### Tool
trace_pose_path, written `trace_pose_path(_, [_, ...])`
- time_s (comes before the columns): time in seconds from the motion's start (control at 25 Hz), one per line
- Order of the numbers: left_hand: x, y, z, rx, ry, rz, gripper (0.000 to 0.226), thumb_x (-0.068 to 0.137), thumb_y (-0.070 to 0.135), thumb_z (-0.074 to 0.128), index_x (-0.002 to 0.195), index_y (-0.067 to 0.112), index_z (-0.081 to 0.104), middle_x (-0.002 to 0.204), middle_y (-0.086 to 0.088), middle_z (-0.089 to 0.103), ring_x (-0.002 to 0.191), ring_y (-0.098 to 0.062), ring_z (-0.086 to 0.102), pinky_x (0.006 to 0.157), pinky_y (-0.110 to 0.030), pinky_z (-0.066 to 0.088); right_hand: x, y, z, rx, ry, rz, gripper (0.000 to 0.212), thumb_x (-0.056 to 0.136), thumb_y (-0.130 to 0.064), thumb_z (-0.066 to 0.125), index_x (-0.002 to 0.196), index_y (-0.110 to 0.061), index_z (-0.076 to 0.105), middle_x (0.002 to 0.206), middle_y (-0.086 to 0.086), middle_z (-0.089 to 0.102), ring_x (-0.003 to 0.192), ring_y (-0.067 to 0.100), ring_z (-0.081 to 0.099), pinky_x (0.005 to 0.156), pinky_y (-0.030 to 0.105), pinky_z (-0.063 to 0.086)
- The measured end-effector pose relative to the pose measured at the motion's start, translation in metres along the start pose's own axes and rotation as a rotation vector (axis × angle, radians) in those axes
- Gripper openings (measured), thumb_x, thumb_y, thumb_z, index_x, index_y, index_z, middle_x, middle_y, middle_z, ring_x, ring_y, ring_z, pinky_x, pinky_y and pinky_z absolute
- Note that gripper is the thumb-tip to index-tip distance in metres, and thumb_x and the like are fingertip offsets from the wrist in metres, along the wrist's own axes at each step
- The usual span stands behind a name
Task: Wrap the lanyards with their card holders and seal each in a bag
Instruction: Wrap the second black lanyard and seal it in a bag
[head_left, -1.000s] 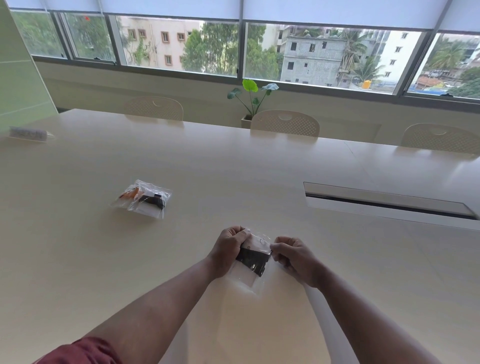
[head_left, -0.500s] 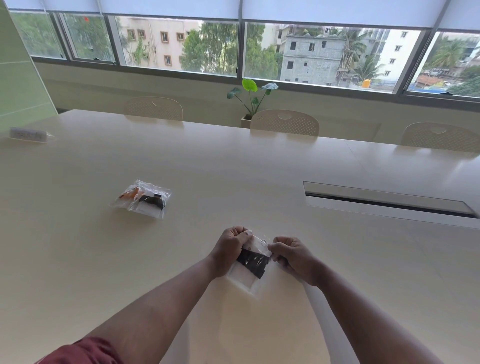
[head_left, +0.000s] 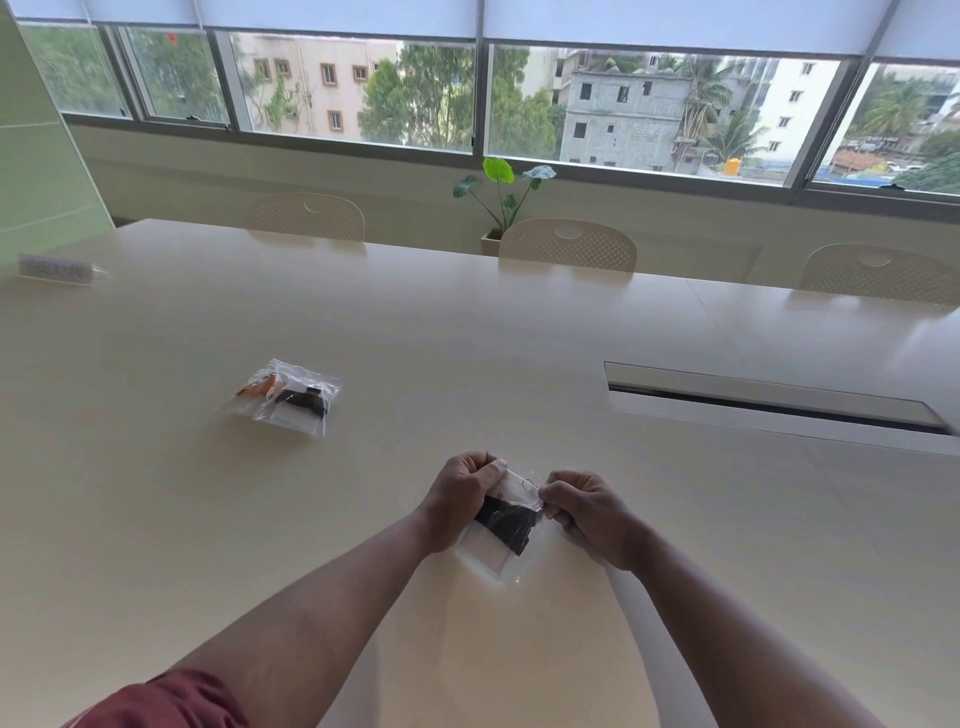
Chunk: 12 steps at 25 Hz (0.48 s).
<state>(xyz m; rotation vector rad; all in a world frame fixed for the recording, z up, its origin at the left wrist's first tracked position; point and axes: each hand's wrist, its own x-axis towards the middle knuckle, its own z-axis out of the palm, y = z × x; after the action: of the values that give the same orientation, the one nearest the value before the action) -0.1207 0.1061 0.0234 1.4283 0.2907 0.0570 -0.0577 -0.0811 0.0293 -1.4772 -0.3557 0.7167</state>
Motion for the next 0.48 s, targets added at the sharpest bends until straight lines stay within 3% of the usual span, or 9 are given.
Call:
trace_pose_path(0.12, [-0.001,0.002,0.0,-0.025,0.012,-0.022,0.025,0.104,0.016,0.055,0.082,0.013,0.065,0.084,-0.016,0.059,0.073,-0.026,0.053,0.07,-0.038,0.046,0.0,0.003,0.001,0.058,0.025,-0.035,0.04,0.097,-0.003,0.057,0.059,-0.016,0.059,0.061,0.009,0.053,0.047,0.008,0.034,0.041,0.017,0.022])
trace_pose_path(0.28, [-0.004,0.009,0.002,-0.118,0.026,-0.07,0.024,0.103,0.017,0.055,0.082,0.012,0.064,0.081,-0.014,0.061,0.07,-0.024,0.059,0.067,-0.036,0.051,-0.001,0.004,0.002,0.062,0.027,-0.057,0.018,0.092,-0.015,0.071,0.081,-0.014,0.056,0.067,0.01,0.06,0.051,0.009,0.044,0.042,0.018,0.026])
trace_pose_path(0.48, [-0.016,0.015,0.007,-0.241,0.152,-0.081,0.021,0.104,0.013,0.054,0.084,0.01,0.061,0.077,-0.01,0.061,0.064,-0.019,0.059,0.058,-0.029,0.054,-0.004,0.003,0.007,0.096,-0.043,-0.053,0.048,0.076,-0.017,0.08,0.117,-0.012,0.054,0.082,0.007,0.063,0.062,0.014,0.055,0.046,0.019,0.034])
